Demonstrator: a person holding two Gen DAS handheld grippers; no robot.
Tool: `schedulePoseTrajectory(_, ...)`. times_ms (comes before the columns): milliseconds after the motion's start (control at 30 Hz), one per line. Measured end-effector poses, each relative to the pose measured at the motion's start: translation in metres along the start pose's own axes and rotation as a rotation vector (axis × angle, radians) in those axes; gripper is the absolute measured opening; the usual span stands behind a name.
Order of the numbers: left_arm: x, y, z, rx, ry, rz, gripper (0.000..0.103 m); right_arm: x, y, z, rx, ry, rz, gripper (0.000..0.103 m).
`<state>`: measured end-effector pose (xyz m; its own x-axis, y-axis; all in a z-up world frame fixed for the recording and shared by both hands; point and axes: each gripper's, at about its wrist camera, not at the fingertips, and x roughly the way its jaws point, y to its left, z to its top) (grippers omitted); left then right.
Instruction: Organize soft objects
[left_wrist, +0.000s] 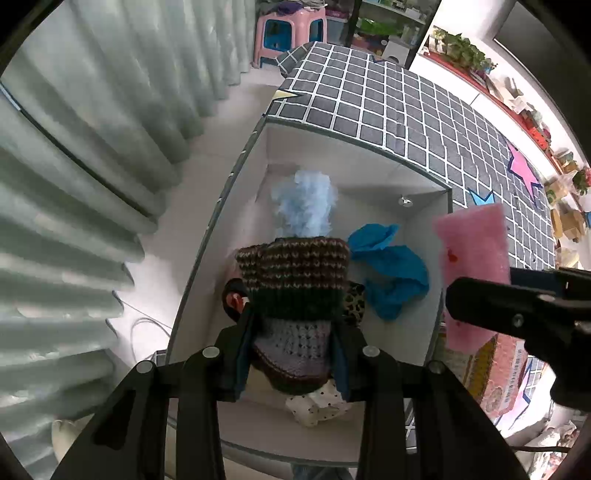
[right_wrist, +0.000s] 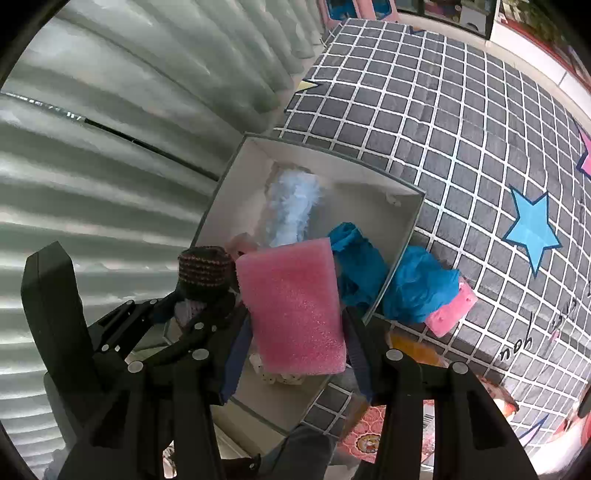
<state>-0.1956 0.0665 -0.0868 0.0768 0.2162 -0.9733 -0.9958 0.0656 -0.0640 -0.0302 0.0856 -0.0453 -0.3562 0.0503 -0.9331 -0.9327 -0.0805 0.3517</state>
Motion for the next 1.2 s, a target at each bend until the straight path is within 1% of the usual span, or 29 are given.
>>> schedulePoseTrajectory(433,0.010,0.000,0.012,0.006,0.017,0.010,0.039,0.010,-0.003,0.009,0.007,0.017,-0.006,0.051)
schedulePoseTrajectory(867,0.030,0.000,0.020,0.004,0.061,0.023,0.039,0.031,-0.010,0.022,0.038,0.054,-0.013,0.051)
schedulePoseTrajectory(1200,0.040,-0.002,0.034,0.002,0.063,0.038,0.039,0.045,-0.017,0.037,0.065,0.068,-0.013,0.051)
